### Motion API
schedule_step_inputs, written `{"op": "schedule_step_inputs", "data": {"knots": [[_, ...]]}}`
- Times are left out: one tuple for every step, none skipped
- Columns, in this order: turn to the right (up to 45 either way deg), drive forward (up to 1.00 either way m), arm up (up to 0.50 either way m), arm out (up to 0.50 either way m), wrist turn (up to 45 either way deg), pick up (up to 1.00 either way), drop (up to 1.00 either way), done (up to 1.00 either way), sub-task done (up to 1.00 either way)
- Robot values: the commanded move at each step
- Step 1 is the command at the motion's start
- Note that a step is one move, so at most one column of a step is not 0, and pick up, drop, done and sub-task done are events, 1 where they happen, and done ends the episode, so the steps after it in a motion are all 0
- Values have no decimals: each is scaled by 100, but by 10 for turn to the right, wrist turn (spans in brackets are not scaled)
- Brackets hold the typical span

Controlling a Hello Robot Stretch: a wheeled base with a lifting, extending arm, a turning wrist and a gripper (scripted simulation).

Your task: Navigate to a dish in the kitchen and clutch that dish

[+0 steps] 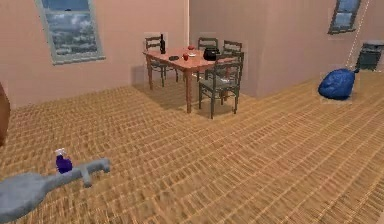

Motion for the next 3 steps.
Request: {"op": "schedule_step_inputs", "data": {"knots": [[0,100,0,0,0,0,0,0,0],[0,80,0,0,0,0,0,0,0],[-450,0,0,0,0,0,0,0,0]]}}
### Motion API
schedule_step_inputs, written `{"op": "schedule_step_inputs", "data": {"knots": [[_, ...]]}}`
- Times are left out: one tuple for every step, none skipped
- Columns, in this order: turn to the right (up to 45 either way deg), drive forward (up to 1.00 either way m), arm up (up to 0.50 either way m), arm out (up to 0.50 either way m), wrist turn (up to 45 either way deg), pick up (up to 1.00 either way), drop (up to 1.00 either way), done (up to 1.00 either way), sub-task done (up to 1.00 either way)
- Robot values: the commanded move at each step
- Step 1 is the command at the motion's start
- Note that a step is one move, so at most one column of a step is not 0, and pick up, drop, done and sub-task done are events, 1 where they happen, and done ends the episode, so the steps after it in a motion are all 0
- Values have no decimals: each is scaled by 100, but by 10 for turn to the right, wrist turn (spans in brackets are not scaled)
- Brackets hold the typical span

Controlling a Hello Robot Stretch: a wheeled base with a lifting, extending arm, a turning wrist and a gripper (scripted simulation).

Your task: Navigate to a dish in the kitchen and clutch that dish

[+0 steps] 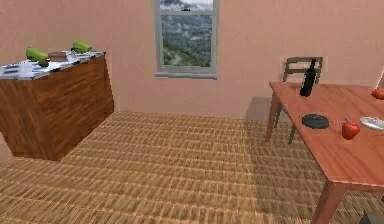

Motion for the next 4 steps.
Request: {"op": "schedule_step_inputs", "data": {"knots": [[-150,0,0,0,0,0,0,0,0],[0,70,0,0,0,0,0,0,0],[-120,0,0,0,0,0,0,0,0],[0,100,0,0,0,0,0,0,0]]}}
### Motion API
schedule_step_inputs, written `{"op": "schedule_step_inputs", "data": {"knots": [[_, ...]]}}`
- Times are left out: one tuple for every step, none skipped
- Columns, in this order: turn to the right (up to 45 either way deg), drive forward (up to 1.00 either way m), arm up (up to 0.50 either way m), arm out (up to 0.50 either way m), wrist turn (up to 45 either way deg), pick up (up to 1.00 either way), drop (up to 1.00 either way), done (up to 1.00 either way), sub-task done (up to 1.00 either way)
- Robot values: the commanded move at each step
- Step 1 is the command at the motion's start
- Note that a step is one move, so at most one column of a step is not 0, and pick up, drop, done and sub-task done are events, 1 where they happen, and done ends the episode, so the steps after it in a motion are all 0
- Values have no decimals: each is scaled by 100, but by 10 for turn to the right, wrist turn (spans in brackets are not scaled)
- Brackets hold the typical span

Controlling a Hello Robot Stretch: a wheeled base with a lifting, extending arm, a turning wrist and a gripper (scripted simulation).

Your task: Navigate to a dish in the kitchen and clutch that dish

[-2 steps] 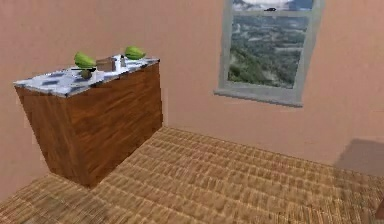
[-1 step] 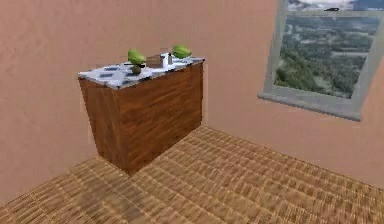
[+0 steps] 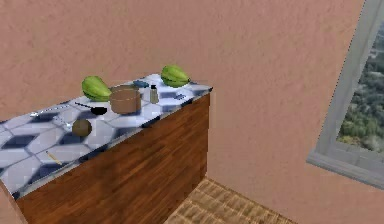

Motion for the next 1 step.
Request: {"op": "schedule_step_inputs", "data": {"knots": [[-30,0,0,0,0,0,0,0,0]]}}
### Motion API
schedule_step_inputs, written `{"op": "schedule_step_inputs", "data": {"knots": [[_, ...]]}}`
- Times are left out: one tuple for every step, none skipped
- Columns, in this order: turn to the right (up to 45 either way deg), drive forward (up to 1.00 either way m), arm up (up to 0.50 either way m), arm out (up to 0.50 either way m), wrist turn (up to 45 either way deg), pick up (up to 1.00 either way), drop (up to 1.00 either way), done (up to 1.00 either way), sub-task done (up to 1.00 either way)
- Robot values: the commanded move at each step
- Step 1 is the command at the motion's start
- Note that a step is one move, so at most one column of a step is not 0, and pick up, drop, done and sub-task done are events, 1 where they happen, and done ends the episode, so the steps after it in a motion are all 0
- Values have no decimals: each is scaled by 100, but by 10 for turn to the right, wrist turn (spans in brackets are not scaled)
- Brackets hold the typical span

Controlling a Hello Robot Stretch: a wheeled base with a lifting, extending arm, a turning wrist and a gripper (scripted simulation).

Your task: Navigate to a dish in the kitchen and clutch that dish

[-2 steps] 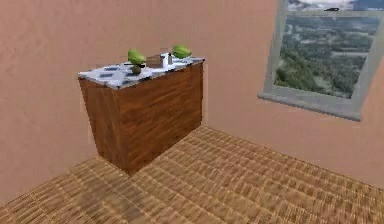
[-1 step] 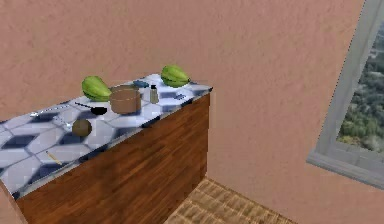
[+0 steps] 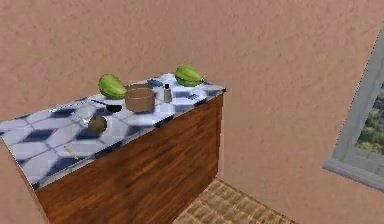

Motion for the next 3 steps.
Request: {"op": "schedule_step_inputs", "data": {"knots": [[0,25,0,0,0,0,0,0,0],[-450,0,0,0,0,0,0,0,0],[-450,0,0,0,0,0,0,0,0]]}}
